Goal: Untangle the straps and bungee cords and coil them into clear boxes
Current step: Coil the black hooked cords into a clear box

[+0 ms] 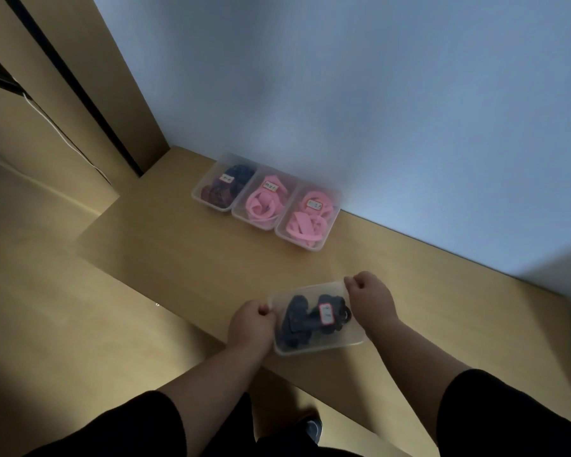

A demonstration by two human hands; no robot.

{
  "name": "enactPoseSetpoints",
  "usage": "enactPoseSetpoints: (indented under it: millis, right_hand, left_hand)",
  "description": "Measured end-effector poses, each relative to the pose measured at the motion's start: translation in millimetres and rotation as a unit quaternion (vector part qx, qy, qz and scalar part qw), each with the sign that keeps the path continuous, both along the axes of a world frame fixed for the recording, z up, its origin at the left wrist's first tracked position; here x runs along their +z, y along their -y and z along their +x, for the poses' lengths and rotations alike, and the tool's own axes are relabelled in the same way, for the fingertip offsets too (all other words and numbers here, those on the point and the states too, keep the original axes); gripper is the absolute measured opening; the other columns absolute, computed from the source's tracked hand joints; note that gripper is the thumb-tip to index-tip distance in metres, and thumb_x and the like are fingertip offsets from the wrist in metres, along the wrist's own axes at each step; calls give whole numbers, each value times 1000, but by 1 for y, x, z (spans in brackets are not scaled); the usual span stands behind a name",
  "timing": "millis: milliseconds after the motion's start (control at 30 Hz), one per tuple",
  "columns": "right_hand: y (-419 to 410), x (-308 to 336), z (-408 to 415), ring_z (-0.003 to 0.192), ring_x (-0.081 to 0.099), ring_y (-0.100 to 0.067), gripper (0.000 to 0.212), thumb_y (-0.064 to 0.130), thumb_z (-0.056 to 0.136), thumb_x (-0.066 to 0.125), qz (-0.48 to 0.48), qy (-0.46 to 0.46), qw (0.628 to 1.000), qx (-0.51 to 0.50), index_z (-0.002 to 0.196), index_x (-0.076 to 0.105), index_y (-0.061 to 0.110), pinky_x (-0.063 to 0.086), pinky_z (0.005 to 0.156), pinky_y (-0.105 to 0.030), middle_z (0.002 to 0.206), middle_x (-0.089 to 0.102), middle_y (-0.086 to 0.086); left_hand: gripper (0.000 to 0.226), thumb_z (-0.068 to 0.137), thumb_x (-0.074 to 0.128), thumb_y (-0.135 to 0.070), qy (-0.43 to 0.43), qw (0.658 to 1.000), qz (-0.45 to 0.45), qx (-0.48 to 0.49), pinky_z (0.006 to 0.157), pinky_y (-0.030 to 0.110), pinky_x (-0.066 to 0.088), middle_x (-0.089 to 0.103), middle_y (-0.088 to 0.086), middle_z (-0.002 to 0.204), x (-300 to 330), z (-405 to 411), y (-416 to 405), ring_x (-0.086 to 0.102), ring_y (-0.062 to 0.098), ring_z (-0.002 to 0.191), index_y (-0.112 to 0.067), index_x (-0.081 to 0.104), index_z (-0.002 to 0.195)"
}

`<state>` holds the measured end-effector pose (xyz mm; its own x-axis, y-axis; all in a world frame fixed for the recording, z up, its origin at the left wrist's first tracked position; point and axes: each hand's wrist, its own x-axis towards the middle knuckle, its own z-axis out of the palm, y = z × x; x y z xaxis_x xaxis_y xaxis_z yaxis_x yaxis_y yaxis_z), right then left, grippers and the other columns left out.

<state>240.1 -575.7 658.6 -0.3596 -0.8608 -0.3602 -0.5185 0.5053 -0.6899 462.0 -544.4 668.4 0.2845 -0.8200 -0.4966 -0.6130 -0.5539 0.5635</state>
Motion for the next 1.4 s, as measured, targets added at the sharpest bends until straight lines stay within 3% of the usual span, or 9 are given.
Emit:
enactPoseSetpoints:
  millis: [100, 200, 567, 700, 767, 867, 1033, 1200, 1400]
  right_hand:
    - [-3, 4, -4, 86, 66, -28, 24, 34, 100, 60, 89, 186, 974, -91, 90, 70, 14, 56, 79, -42, 90, 70, -10]
    - [-5, 0, -6, 91, 67, -31, 27, 35, 102, 56, 119, 226, 961, -110, 97, 68, 11, 56, 87, -48, 95, 71, -12]
    - [-33, -26, 23, 70, 52, -11, 25, 38, 107, 33, 5, -6, 995, -103, 97, 44, 19, 39, 61, -35, 78, 54, 2]
    - [-33, -25, 23, 71, 54, -14, 24, 38, 108, 34, 8, -5, 995, -100, 100, 44, 18, 44, 67, -37, 79, 55, 1]
    - [-34, -24, 21, 71, 53, -12, 23, 37, 107, 34, 3, -3, 995, -102, 101, 44, 17, 41, 61, -34, 79, 54, 2]
    - [-34, -21, 18, 72, 53, -9, 24, 39, 107, 36, -4, 9, 994, -109, 104, 45, 17, 41, 60, -32, 81, 54, 3]
    - [-50, -13, 16, 82, 59, -17, 29, 46, 105, 39, 17, 76, 990, -120, 107, 49, 19, 53, 73, -41, 91, 58, 2]
    - [-89, -11, 15, 67, 65, -24, 40, 46, 106, 37, 55, 80, 994, -52, 91, 61, 18, 49, 45, -25, 82, 66, -10]
    - [-88, -6, 16, 64, 63, -22, 40, 42, 109, 31, 78, 52, 996, -8, 88, 58, 21, 48, 51, -29, 77, 64, -8]
  left_hand:
    - [25, 97, 61, -34, 3, 1000, -7, 2, 57, 29, 39, 65, 3, 80, 2, 1, 5, 59, 20, 74, -19, 62, 77]
    - [26, 97, 60, -33, 2, 1000, -13, -11, 68, 33, 48, 67, 7, 82, 1, 1, 8, 63, 26, 79, -14, 66, 80]
    - [34, 103, 41, -49, -45, 996, 17, -71, 59, 30, 37, 56, 0, 83, -5, 0, 18, 53, 13, 73, -25, 45, 81]
    - [45, 102, 34, -59, -56, 996, 20, -68, 74, 37, 55, 66, 5, 92, -6, 7, 4, 66, 26, 82, -22, 57, 89]
    - [49, 99, 37, -62, -68, 994, 34, -76, 60, 37, 59, 68, 7, 82, -5, 12, -3, 70, 26, 65, -19, 58, 87]
    - [52, 96, 46, -62, -100, 990, 59, -79, 40, 27, 48, 66, 4, 57, -4, 16, -14, 64, 20, 43, -14, 60, 82]
    - [41, 101, 54, -46, -212, 973, 89, 3, 43, 29, 50, 65, 5, 56, -5, 19, -24, 63, 21, 45, -7, 63, 91]
    - [36, 102, 55, -40, -260, 961, 93, 27, 43, 27, 48, 62, 6, 57, -6, 23, -28, 62, 20, 46, -6, 61, 92]
    - [35, 103, 52, -38, -255, 963, 91, -6, 45, 25, 43, 52, 1, 49, -8, 23, -25, 54, 18, 43, -10, 57, 82]
